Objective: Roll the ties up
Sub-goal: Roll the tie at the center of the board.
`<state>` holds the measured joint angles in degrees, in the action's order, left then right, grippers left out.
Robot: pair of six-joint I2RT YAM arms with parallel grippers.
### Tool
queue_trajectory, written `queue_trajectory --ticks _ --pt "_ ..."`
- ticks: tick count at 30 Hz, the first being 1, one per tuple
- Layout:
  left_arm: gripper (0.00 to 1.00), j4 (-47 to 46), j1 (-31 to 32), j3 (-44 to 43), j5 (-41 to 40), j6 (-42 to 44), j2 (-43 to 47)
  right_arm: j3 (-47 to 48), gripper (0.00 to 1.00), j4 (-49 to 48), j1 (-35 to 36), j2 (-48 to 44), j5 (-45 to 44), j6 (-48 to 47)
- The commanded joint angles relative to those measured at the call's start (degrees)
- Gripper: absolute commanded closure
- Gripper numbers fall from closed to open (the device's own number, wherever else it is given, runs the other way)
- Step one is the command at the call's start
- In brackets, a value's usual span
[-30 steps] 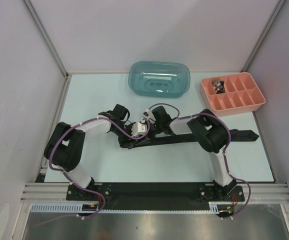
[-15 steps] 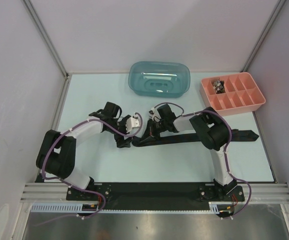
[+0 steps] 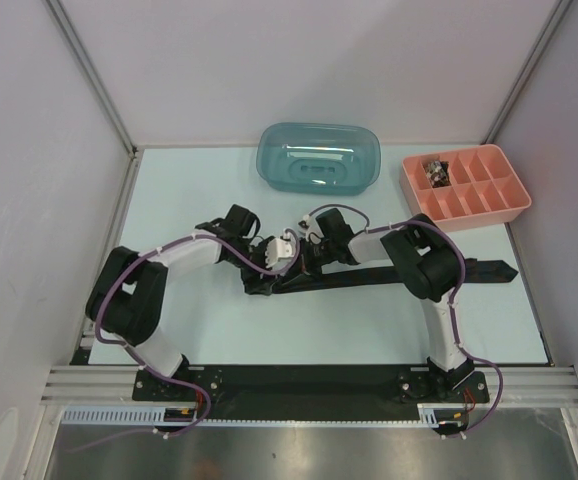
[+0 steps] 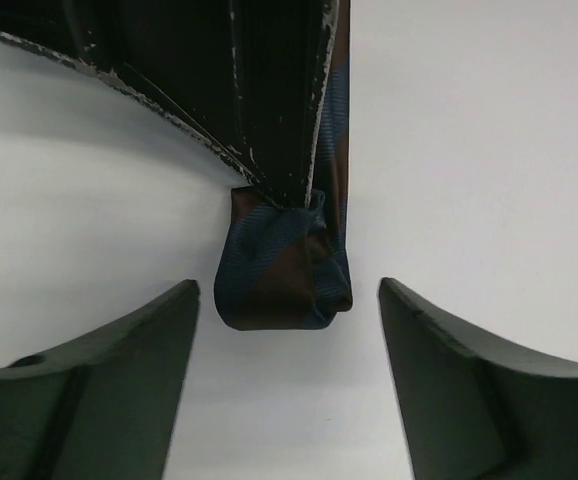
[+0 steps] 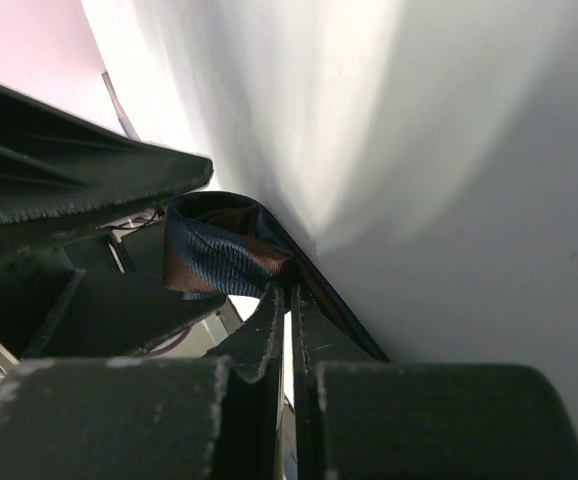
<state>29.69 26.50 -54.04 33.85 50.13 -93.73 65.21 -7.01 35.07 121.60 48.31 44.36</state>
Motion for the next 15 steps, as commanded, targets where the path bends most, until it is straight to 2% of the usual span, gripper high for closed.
queue_trajectory --ticks 1,5,6,9,15 --pt "0.28 -1.48 1.01 -2.82 2.63 -0.91 -1.18 -1.58 1.00 3.49 -0.18 -1.54 -1.38 -2.79" --pt "0.42 -1.48 1.53 -3.79 3.24 -1.17 -1.37 -1.49 1.00 4.72 -0.35 -1.54 -1.29 -4.19" --pt "0.48 -1.57 1.80 -3.70 3.59 -1.09 -1.36 -1.49 1.00 5.16 -0.44 -1.54 -1.29 -4.45" --pt "0.55 -1.48 2.85 -3.61 4.38 -0.30 -0.57 -1.14 1.00 5.86 -0.44 -1.19 -1.47 -5.16" --pt "0.57 -1.39 6.89 -4.58 0.09 0.58 -3.56 -0.35 1.00 6.48 -0.09 -0.40 -1.12 -5.69"
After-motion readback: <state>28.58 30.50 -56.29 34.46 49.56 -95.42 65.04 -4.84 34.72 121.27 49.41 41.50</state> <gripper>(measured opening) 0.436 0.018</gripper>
